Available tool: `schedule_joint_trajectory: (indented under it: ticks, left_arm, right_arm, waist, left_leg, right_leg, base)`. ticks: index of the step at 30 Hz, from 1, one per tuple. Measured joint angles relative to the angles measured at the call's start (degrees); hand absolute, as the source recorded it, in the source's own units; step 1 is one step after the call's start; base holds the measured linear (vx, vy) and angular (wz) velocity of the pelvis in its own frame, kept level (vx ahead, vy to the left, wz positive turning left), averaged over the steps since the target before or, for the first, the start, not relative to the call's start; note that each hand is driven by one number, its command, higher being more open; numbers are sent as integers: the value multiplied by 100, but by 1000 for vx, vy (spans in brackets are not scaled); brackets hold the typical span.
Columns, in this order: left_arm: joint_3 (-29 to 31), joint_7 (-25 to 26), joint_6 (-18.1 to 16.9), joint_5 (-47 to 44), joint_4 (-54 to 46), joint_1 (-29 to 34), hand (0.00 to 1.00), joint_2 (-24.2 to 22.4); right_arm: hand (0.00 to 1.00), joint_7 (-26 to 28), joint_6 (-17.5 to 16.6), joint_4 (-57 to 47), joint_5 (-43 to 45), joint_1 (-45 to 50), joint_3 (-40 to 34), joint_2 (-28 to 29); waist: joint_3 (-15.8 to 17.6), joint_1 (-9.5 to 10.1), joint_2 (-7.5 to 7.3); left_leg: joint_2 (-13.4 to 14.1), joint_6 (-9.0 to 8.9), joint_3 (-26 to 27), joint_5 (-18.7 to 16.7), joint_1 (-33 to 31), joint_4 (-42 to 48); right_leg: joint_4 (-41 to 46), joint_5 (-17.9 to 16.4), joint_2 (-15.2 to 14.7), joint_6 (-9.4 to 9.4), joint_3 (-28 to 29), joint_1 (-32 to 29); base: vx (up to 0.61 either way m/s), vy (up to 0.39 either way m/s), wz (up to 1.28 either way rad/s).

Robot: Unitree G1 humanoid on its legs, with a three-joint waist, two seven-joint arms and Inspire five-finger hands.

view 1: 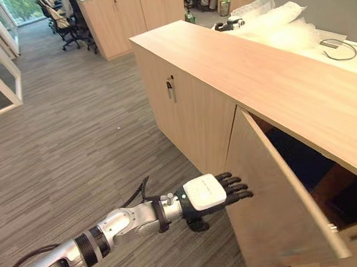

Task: Walk over to the cabinet, pick up the folder, carry it to the office cabinet, place the folder inside the office cabinet, then close the office cabinet door

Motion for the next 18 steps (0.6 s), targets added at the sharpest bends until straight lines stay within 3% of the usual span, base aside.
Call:
schedule_joint_trajectory:
  ticks: [1,2,3,4,5,6,8,11,12,13,14,15,18]
  left_arm:
    - [32,7,49,-5,3,24,100,-86]
    - [35,31,128,-21,24,29,100,-240]
    - [33,47,125,-25,198,36,100,-356]
    - [33,49,127,-29,282,32,100,-380]
    - [42,59,124,-58,413,13,100,-373]
    - [25,86,223,-75,870,149,100,-741]
    - [13,52,304,-69,1246,346,100,-989]
    - [85,18,344,-66,1743,734,100,-1115]
    - [239,5,359,-62,1748,957,100,-1085]
    - [334,-96,497,-58,1828,1173,100,-1152]
    - [395,-183,579,-16,1982,1242,100,-1298]
    - [450,-216,588,-5,2061,1251,100,-1388]
    - [1057,-205,756,4,2341,1511,100,-1955]
  right_arm:
    - [100,-12,-1,2,30,6,0,0]
    - [100,-37,-20,-14,128,-12,-20,27]
    - [100,-33,-42,-56,303,-11,-3,99]
    - [100,-35,-46,-78,337,-10,11,139]
    - [100,-44,-64,-81,443,-4,9,246]
    - [100,-82,-76,-18,528,35,-44,208]
    - [100,-98,-112,26,574,46,-289,218]
    - [100,-99,-54,265,725,145,-1047,290]
    - [100,-107,12,322,724,255,-1349,268]
    - [100,-179,120,396,721,337,-1748,228]
    - [100,-273,217,392,722,360,-2101,140]
    - [100,-312,247,393,722,347,-2215,103]
    - [100,-414,268,248,728,329,-2611,106]
  waist:
    - [-6,-9,20]
    - [35,-38,71]
    - [38,-70,116]
    - [35,-81,17]
    - [68,-93,-270]
    - [34,-222,-125]
    - [69,-227,-133]
    - [242,-345,-139]
    - [285,-295,-119]
    - [322,-255,-69]
    - [368,-254,-46]
    - [410,-281,-63]
    - [557,-274,-220]
  left_leg:
    - [33,1,-9,1,28,4]
    - [203,5,-96,-24,63,94]
    - [396,-27,-146,-42,134,105]
    - [401,-68,-90,-63,135,150]
    - [303,-189,36,-141,142,301]
    - [538,-365,119,-307,122,470]
    - [701,-443,374,-386,92,800]
    - [1172,-275,777,-534,-241,2360]
    - [1413,-120,820,-490,-431,3113]
    - [1645,317,710,-271,-721,4060]
    - [1599,465,297,-419,-1063,4721]
    - [1506,425,81,-575,-1207,4895]
    - [724,146,-1536,-1235,-1753,4588]
  right_leg:
    - [207,-54,-21,-10,1,-53]
    - [704,-340,11,-121,11,-285]
    - [-110,-393,348,-99,47,-246]
    - [-593,-138,434,-118,50,-250]
    - [-922,461,380,-109,71,-361]
    - [-854,433,558,-143,118,-334]
    - [-847,321,687,-227,466,-407]
    - [-612,138,894,-422,1105,-508]
    - [-519,72,980,-483,1384,-508]
    - [-338,-34,1065,-559,1774,-530]
    - [-121,-118,1085,-602,2149,-624]
    - [-48,-126,1084,-612,2305,-657]
    - [87,-139,1174,-585,3124,-681]
  base:
    - [90,-41,21]
    - [32,-103,3]
    - [-30,-137,-8]
    - [-115,-178,-21]
    - [-75,-130,-15]
    - [-8,-104,-45]
    - [94,-69,-79]
    - [79,-118,-116]
    - [102,-104,-140]
    - [159,-59,-183]
    - [170,-20,-168]
    - [119,69,-159]
    - [38,150,-135]
